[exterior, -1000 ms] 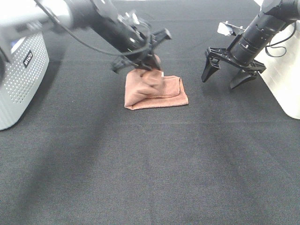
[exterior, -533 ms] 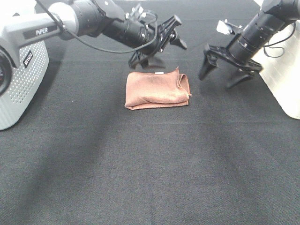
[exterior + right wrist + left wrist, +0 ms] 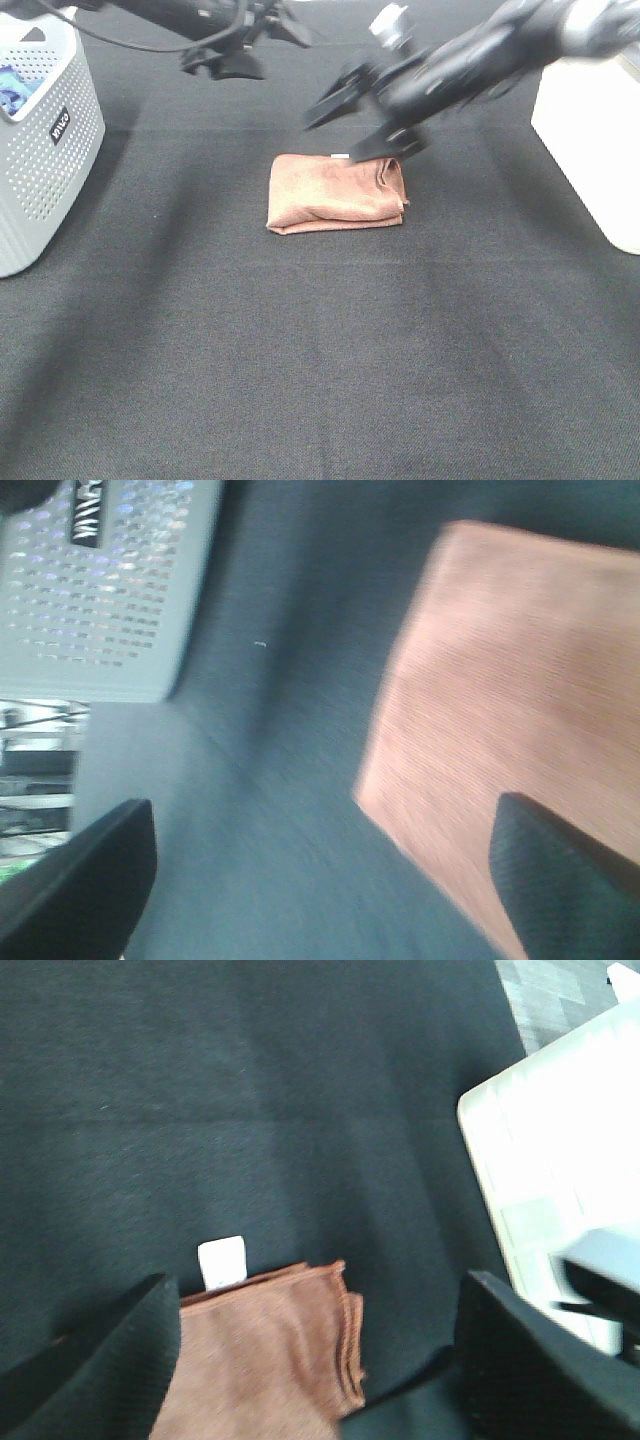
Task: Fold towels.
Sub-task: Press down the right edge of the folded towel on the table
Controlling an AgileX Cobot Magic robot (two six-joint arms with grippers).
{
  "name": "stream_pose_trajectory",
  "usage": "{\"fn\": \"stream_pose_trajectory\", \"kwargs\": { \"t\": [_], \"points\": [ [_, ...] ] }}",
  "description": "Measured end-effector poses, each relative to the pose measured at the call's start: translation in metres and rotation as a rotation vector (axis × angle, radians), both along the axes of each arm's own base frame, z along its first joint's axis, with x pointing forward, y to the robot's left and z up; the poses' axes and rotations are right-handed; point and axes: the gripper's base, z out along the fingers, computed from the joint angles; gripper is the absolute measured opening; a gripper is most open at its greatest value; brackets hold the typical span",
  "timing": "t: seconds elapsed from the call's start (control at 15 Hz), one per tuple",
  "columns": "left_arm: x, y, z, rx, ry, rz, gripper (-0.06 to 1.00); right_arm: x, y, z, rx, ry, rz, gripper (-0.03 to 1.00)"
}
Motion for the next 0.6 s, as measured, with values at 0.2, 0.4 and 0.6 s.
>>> {"fn": "stream_pose_trajectory", "kwargs": {
  "t": [0.2,0.4,0.6],
  "points": [
    [-0.003,0.005,-0.005,0.053,0.034,-0.042,0.73,0.008,-0.005,-0.038,-0.001,0.017,-0.054,0.85],
    [-0.005,0.005,-0.006,0.064,0.045,-0.056,0.73,0.018,-0.037,-0.043,-0.019,0.012,-0.127,0.85],
    [-0.005,0.005,-0.006,0.066,0.048,-0.059,0.73,0.022,-0.056,-0.049,-0.113,0.003,-0.159,0.85]
  ]
}}
